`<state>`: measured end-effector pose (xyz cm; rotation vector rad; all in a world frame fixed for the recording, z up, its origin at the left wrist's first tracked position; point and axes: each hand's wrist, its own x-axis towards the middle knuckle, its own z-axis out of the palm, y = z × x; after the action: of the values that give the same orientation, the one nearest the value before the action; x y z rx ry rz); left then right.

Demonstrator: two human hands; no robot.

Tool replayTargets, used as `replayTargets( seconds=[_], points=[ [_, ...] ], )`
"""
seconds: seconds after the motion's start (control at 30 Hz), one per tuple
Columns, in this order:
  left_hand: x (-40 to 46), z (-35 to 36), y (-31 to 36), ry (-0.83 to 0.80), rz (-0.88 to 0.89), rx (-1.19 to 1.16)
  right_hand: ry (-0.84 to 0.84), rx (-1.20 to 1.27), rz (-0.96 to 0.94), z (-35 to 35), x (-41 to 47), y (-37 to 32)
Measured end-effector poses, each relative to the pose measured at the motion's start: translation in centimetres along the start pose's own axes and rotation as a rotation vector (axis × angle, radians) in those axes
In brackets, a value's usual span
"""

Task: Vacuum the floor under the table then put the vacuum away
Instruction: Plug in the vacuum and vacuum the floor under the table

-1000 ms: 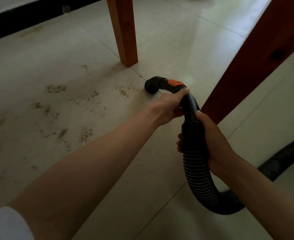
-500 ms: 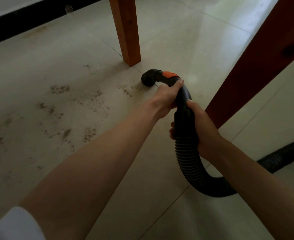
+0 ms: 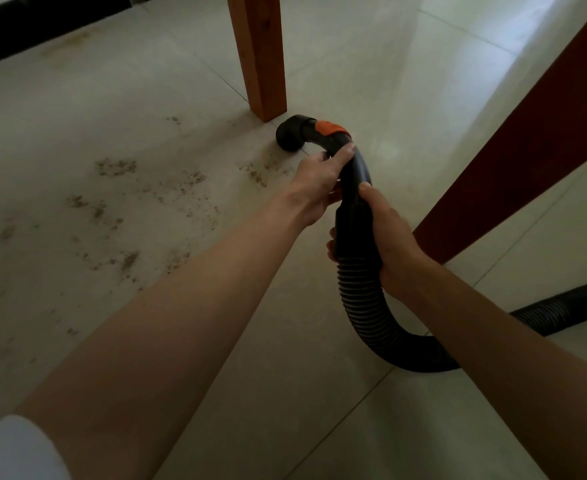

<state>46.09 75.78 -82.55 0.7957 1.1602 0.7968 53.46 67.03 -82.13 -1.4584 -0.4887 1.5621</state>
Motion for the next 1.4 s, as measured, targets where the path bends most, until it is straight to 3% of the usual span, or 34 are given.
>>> replayTargets(
  seconds=[0.27, 0.53, 0.87, 1.4],
  points=[
    [-1.5, 1.1, -0.8, -0.146, -0.082, 0.027, -0.072, 0.131, -0.006, -2.0, -2.6, 1.0],
    [-3.0, 3.1, -2.1, -0.214, -0.169, 0.051, -0.048, 0.299, 0.118, -4.7, -5.7, 1.3],
    [-4.0, 3.2, -2.4, -0.192, -0.200, 0.091, -0.060, 0.318, 0.128, -4.8, -6.9, 1.7],
    [-2.0, 1.0, -0.4, -0.014, -0.127, -0.020, -0.113, 0.151, 0.084, -1.5, -3.6, 0.3]
  ],
)
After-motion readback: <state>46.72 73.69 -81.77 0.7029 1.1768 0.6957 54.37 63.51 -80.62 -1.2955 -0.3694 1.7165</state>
